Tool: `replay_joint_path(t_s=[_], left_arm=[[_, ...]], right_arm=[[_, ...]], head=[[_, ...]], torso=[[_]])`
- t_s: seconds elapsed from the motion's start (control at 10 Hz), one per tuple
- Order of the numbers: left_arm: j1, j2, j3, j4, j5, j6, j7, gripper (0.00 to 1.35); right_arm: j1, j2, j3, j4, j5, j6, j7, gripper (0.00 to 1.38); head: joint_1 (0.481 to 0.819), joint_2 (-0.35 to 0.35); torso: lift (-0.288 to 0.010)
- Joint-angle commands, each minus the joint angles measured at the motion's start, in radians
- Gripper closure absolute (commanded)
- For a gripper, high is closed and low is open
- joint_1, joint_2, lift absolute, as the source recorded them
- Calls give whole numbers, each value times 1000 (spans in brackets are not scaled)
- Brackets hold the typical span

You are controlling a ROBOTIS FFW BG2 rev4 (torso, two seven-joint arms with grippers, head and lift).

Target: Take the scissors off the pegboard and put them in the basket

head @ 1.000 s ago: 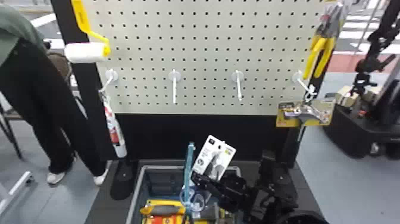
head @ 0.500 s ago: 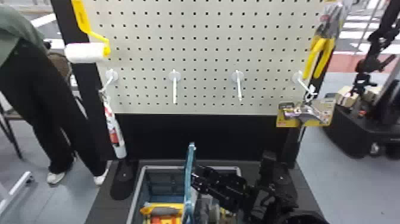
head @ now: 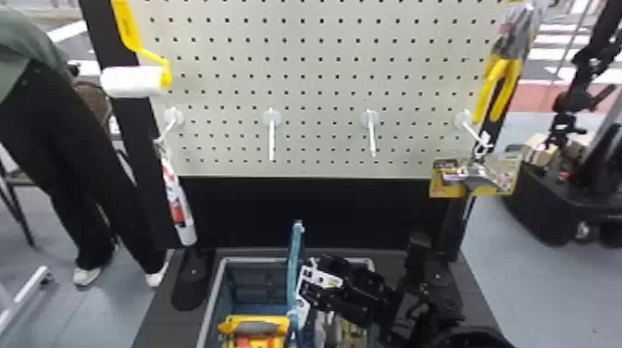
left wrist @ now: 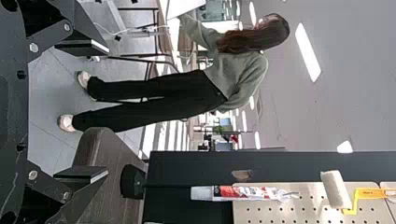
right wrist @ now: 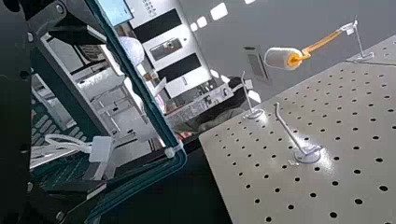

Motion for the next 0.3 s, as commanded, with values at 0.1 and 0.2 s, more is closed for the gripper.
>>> replay_joint_path(t_s=[0.1,0.2], left_arm=[[-1,0,0,0,0,0,0,369],[-1,0,-1,0,0,0,0,369]], right_arm=[[0,0,0,5,-2,-2,0,186],[0,-1,-1,5,-2,-2,1,186]], head=[[549,0],[549,0]], torso=[[-100],[-100]])
